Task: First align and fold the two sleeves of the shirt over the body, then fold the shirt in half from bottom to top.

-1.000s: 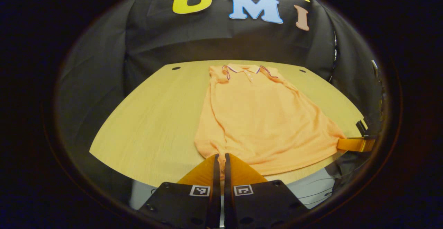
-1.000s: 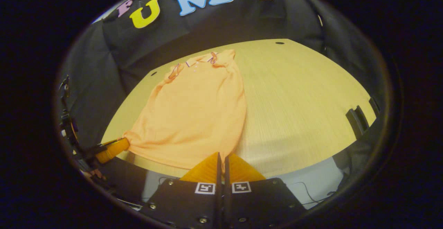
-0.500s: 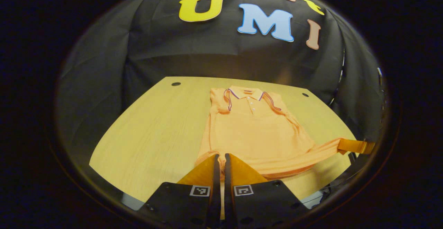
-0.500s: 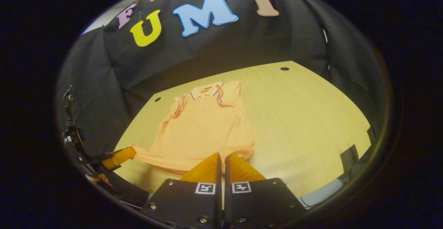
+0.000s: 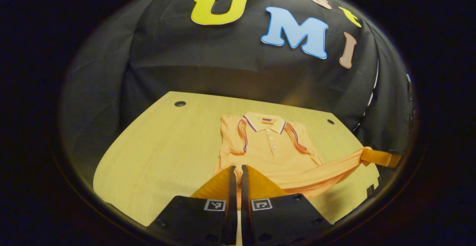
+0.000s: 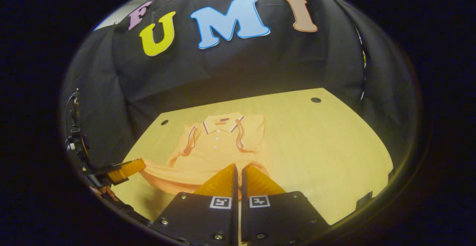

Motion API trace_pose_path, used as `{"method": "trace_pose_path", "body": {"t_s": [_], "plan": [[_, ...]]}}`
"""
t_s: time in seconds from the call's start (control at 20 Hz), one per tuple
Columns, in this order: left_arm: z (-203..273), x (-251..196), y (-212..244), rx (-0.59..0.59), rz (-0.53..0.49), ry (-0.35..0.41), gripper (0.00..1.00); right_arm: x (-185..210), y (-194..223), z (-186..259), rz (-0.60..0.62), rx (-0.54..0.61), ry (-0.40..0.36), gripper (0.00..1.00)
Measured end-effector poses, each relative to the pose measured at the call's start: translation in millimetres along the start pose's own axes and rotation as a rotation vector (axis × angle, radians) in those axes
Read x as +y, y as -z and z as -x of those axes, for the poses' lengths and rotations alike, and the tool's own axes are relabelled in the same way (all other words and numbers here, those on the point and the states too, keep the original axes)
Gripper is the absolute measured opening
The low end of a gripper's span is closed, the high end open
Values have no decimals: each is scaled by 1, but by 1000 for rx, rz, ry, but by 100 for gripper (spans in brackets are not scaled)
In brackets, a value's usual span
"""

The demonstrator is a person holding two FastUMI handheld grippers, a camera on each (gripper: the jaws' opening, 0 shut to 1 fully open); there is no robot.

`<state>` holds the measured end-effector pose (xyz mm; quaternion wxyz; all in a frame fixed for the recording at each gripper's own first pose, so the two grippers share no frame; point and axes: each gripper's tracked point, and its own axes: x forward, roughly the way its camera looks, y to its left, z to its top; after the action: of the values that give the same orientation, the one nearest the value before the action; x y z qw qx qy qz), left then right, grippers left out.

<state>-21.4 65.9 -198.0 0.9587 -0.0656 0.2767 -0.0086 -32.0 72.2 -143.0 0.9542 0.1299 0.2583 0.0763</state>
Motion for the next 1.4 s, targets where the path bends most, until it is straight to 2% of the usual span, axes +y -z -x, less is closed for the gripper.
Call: {"method": "trace_pose_path", "body": {"t_s": [0.35,0.8,1.05,1.4], "plan": [[-55,2,-49,-16,-51,38,11,8,-50,-45,47,-25,50,3],[-141,0,-103,-53,-81,84,11,0,-99,-116,70,-30,115,3],[-183,0,-118,-99,-152,93,11,-6,-112,-158,87,-22,156,3],[-224,7,-129,-186,-166,80,10,-15,-110,-216,79,-17,190,3]]}}
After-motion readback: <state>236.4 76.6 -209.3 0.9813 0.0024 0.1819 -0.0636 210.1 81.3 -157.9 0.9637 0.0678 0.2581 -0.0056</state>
